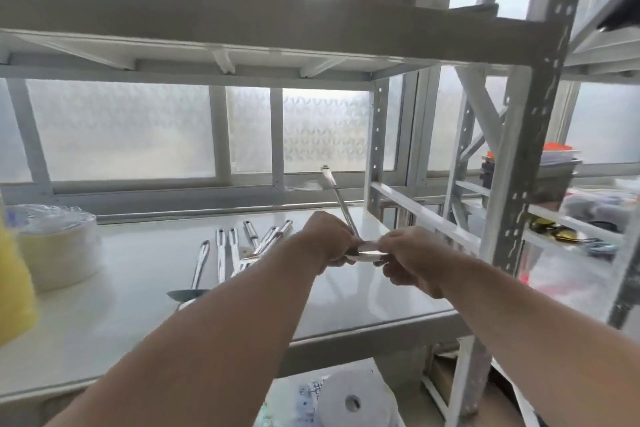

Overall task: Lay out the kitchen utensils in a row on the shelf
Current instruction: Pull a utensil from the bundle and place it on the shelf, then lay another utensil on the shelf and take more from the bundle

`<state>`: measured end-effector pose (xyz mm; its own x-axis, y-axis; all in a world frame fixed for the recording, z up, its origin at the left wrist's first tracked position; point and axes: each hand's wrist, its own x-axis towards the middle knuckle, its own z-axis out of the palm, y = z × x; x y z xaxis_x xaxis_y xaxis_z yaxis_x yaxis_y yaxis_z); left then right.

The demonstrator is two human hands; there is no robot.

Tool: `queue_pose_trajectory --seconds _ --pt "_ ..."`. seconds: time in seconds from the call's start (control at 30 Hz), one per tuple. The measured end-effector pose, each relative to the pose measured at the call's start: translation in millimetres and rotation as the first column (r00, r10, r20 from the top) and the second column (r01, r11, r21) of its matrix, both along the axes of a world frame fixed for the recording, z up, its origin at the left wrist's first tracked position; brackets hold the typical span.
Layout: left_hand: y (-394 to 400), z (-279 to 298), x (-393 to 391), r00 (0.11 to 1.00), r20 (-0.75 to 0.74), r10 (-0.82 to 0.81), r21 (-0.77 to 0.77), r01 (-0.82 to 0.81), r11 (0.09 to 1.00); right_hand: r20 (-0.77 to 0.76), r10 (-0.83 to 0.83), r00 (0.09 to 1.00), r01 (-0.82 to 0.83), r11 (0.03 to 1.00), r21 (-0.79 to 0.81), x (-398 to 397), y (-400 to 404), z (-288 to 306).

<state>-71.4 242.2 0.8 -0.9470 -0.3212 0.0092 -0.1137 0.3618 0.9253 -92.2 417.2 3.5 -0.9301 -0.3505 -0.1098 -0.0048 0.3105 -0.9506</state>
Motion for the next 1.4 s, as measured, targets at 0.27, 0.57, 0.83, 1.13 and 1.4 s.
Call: queue_pose_trajectory --seconds 0.27,0.57,0.83,1.13,1.4 --pt "39.4 -34.6 -65.8 0.998 0.061 0.01 0.001 -0.01 1.0 -0.218 -0.271 0.938 0.305 0.942 0.14 -69.3 11.9 -43.9" --pt "46.6 -42.1 -63.3 0.987 0.155 0.032 -0.158 -0.007 0.987 -0.368 -0.194 0.91 0.344 0.847 0.405 -79.5 15.3 -48.4" --pt "-12.1 7.9 -6.0 0.993 0.121 0.005 -0.249 0.025 0.968 -0.684 -0.002 0.73 0.512 0.664 0.544 -36.4 -21.2 -14.6" --pt "-176.8 24.5 117.2 0.947 0.172 0.27 -0.468 -0.162 0.869 -0.696 0.349 0.627 0.068 0.866 0.495 55.1 -162.8 9.6" --pt "-204.2 -7.1 173.4 0.853 0.494 0.165 0.142 -0.267 0.953 -0.457 0.658 0.599 -0.206 0.678 0.706 101.6 -231.0 -12.8"
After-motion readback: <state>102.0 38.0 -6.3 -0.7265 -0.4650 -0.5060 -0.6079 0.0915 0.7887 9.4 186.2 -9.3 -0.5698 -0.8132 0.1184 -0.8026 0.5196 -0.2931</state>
